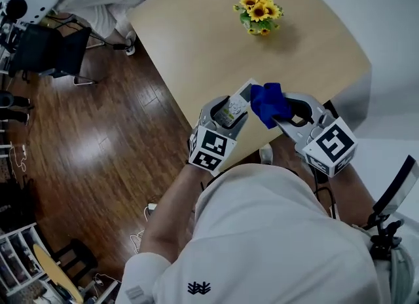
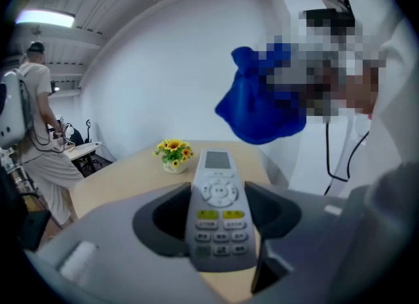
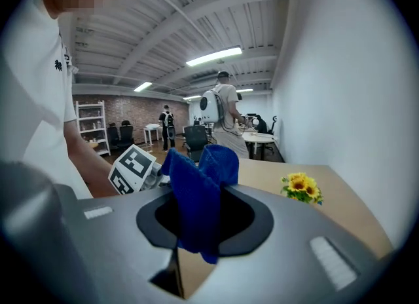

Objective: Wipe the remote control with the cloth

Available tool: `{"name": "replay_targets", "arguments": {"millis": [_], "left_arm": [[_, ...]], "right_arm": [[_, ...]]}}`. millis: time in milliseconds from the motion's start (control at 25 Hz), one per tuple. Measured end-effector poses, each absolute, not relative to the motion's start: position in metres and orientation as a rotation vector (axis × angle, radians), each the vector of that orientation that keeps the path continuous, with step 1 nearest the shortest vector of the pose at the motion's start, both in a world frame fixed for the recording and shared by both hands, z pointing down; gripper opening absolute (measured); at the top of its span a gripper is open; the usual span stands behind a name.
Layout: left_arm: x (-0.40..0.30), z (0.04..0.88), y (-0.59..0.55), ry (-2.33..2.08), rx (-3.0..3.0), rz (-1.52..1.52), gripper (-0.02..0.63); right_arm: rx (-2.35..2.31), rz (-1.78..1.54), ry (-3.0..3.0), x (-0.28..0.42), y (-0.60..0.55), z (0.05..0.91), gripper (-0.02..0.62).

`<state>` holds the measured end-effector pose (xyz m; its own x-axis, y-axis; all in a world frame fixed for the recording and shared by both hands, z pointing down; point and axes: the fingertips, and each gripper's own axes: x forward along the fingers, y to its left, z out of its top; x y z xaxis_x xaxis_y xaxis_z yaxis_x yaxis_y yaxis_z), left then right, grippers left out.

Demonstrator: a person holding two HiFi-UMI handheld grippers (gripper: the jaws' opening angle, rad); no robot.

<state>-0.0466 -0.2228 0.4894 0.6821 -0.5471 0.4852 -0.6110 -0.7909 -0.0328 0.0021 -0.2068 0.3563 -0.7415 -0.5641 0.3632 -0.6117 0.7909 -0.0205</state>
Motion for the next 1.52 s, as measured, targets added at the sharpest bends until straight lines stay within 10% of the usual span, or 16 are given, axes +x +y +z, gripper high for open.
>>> {"name": "replay_targets", "arguments": {"millis": [440, 1520], "left_arm": [[-0.045, 0.442, -0.189, -1.054, 2.797, 0.678, 0.273], [-0.077, 0.451, -0.162, -1.184, 2.693, 0.642, 0.273]], "right_arm": [[0.444, 0.162, -2.778, -0.097, -0.152, 0.346, 0.089], [0.781, 0.059, -2.711, -0.014, -0.224, 0.344, 0.089]]}}
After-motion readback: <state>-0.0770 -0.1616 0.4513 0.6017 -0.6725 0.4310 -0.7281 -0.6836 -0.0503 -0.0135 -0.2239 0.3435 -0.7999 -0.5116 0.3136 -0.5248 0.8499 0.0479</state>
